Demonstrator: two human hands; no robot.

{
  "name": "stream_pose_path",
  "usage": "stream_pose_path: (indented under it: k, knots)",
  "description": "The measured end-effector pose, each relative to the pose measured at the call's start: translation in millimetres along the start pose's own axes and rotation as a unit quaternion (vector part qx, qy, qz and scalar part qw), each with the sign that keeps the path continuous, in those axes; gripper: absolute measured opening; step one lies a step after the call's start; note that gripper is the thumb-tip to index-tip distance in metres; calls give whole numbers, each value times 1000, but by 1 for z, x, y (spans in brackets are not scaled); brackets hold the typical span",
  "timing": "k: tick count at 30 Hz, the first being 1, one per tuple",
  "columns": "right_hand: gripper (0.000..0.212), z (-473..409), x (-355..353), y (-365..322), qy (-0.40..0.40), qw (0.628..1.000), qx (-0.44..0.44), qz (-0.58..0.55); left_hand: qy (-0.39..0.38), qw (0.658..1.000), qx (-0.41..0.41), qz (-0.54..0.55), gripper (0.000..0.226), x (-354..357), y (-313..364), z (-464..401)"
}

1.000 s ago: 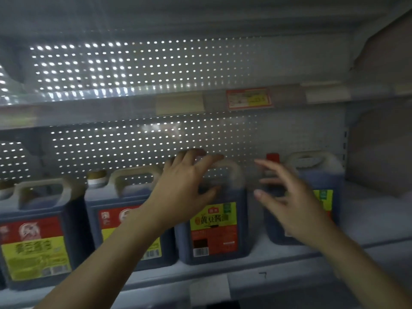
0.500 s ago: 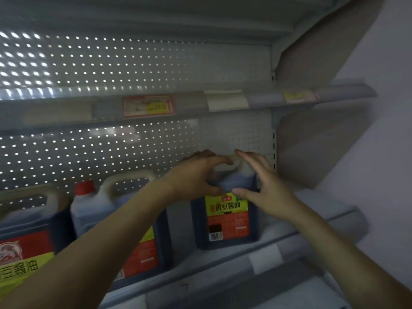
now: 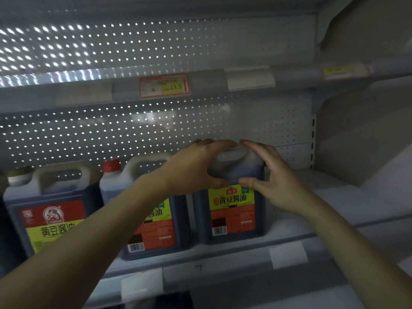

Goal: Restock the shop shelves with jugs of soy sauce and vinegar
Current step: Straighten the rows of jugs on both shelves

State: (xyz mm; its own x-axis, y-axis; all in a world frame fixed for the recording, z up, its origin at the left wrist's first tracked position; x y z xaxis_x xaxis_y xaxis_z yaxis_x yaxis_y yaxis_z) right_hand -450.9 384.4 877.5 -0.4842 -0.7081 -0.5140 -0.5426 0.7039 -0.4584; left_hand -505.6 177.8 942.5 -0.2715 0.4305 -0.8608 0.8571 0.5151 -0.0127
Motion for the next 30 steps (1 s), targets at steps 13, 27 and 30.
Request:
stream_pose_path:
  k: [13, 27, 30]
  knots:
    - [76, 4, 14, -13, -10, 1000, -4, -1, 26, 999, -6, -30, 91, -2, -2, 19]
    - [47, 6, 23, -88, 59, 993, -60, 82, 99, 992, -48, -62, 65, -60, -23, 105]
    - [39, -9, 69, -132, -15, 992, -125, 20, 94, 986, -101, -92, 64, -83, -42, 151]
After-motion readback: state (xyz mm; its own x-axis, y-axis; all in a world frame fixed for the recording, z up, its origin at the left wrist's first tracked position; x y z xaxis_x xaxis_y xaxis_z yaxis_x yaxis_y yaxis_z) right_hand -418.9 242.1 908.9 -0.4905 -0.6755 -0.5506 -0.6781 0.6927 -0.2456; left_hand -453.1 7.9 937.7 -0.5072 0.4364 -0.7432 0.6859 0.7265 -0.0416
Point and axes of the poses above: each hand's wrist, its own z-axis away from the middle knuckle, its own x-axis out of the palm, y = z × x, the point moved 3 cm from there along -z, towards the middle knuckle, and after that the axes turned 2 degrees about z, right-handed, at the moved point
